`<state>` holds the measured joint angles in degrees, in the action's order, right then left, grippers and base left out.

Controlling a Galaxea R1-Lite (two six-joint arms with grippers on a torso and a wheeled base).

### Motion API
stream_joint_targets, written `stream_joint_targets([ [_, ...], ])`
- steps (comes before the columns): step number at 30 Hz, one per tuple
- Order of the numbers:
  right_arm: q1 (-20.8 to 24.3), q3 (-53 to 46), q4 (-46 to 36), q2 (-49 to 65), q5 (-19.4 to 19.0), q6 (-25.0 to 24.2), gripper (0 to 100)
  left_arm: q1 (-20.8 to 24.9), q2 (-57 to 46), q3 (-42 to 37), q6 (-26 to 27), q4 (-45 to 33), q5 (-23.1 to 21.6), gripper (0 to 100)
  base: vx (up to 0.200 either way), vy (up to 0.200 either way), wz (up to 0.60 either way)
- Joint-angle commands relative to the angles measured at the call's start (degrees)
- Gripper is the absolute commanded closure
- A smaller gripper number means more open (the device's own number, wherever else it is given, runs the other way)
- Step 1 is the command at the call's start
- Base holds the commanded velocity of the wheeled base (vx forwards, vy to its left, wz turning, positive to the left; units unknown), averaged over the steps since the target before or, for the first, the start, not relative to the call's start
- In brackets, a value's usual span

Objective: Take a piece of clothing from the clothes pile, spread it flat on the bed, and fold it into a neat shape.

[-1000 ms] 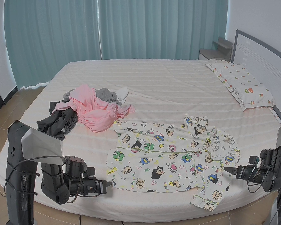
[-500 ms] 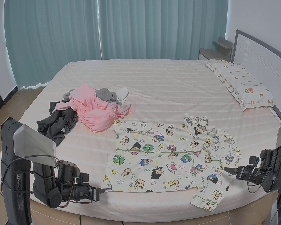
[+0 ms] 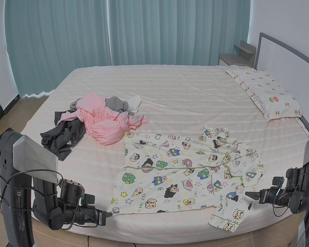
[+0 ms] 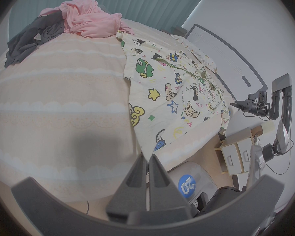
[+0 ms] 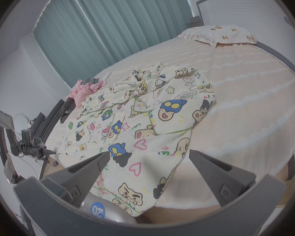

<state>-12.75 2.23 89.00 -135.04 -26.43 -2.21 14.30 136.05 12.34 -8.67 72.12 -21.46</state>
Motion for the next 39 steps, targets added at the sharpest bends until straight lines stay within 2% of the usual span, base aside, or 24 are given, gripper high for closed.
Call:
stream_joint_targets([
  [1,0.2,-1.6,1.0,-0.8,0.0,1.2,0,-0.1,0.2,0.4,-0.2,0.1,0.0,100,0.000,0.000,0.00],
  [7,0.8,-2.2,1.0,-5.3,0.8,9.9,0,-0.1,0.3,0.4,-0.6,0.2,-0.2,100,0.000,0.000,0.00],
  [12,2.0,-2.2,1.0,-10.8,2.7,13.6,0,-0.1,0.3,0.2,-0.7,0.5,-0.3,100,0.000,0.000,0.00],
  [16,2.7,-2.2,-0.3,-10.5,2.8,14.4,0,0.0,0.4,0.3,-2.8,0.6,-0.3,100,0.000,0.000,0.00],
  [20,4.4,-2.2,-11.0,-4.6,2.7,15.3,0,0.1,0.5,0.1,-5.6,2.8,-0.6,100,0.000,0.000,0.00],
  [23,6.0,-2.2,-16.1,-1.9,2.7,15.7,0,0.1,1.6,0.1,-6.2,4.1,-0.6,100,0.000,0.000,0.00],
  [29,6.7,-2.2,-20.1,0.5,3.9,16.0,0,0.1,2.8,-0.6,-6.2,7.0,-0.6,100,0.000,0.000,0.00],
  [35,8.0,-2.2,-20.4,-0.1,4.7,16.4,0,0.1,3.2,-0.9,-6.2,7.6,-0.7,100,0.000,0.000,0.00],
  [39,10.8,-2.2,-19.6,-1.5,4.8,16.7,0,0.1,3.3,-0.9,-6.3,7.6,-0.7,100,0.000,0.000,0.00],
])
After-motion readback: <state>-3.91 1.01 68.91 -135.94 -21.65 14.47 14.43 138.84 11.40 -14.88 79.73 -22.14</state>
